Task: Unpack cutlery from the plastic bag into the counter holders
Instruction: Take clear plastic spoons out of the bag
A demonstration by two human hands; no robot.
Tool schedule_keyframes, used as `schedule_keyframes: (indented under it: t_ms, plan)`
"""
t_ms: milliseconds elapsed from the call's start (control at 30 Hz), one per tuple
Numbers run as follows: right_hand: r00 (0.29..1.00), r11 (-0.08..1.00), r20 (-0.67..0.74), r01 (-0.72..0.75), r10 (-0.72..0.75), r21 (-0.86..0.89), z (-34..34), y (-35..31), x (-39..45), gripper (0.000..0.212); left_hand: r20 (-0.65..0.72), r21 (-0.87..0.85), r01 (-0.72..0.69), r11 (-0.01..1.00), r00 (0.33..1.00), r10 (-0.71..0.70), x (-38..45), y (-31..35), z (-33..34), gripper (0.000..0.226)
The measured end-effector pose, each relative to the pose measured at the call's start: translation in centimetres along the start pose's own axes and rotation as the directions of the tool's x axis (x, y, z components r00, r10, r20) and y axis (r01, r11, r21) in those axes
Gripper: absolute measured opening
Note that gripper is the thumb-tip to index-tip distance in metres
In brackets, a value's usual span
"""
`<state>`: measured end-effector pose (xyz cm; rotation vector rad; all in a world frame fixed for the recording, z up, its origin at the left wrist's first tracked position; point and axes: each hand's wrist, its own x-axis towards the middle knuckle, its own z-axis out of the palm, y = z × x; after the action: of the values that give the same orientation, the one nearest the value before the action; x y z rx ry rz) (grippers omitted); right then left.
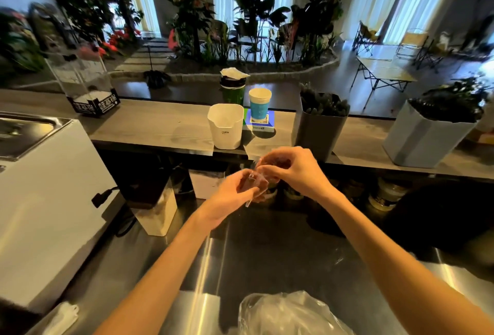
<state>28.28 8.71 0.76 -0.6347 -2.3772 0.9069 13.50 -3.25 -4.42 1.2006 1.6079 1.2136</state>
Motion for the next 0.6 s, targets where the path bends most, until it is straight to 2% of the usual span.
schedule_keyframes:
  t_ms: [100,167,233,300,333,400,500,600]
  plan:
    - [0.991,0.996,-0.097,0.089,-0.088,0.013,-1.4,-1.9,4.3,0.016,-0.080,0.026,-0.067,0.997,0.994,0.069,3.1,2.2,-2.9,0.028]
    - [0.966,0.982,-0.177,0.184,-0.189,-0.043,-1.9,-2.9,7.5,0.016,-0.156,0.112,-0.105,0.988,0.980,0.122,5.4,4.1,-4.7,0.030]
    - [0.926,0.955,-0.241,0.267,-0.292,-0.130,-2.0,-3.7,10.8,0.014,-0.300,0.200,-0.130,0.971,0.935,0.187,7.7,5.8,-6.9,0.032]
    - [0.896,0.929,-0.269,0.303,-0.354,-0.214,-2.1,-3.9,13.7,0.011,-0.408,0.348,-0.156,0.924,0.862,0.299,9.8,6.9,-8.9,0.036]
    - [0.886,0.917,-0.273,0.313,-0.376,-0.248,-2.0,-3.8,15.0,0.010,-0.428,0.419,-0.158,0.894,0.834,0.347,10.8,7.2,-9.7,0.037]
    - [0.881,0.906,-0.270,0.310,-0.388,-0.290,-1.4,-3.2,17.0,0.008,-0.424,0.473,-0.154,0.868,0.823,0.378,12.4,7.2,-10.9,0.038]
    - [0.907,0.911,-0.229,0.279,-0.354,-0.304,0.4,-1.7,18.8,0.006,-0.382,0.507,-0.124,0.853,0.855,0.351,14.4,6.2,-12.0,0.038]
    - [0.939,0.894,-0.131,0.250,-0.317,-0.371,2.0,-0.2,19.2,0.008,-0.358,0.564,-0.042,0.825,0.887,0.290,15.3,4.9,-12.7,0.030]
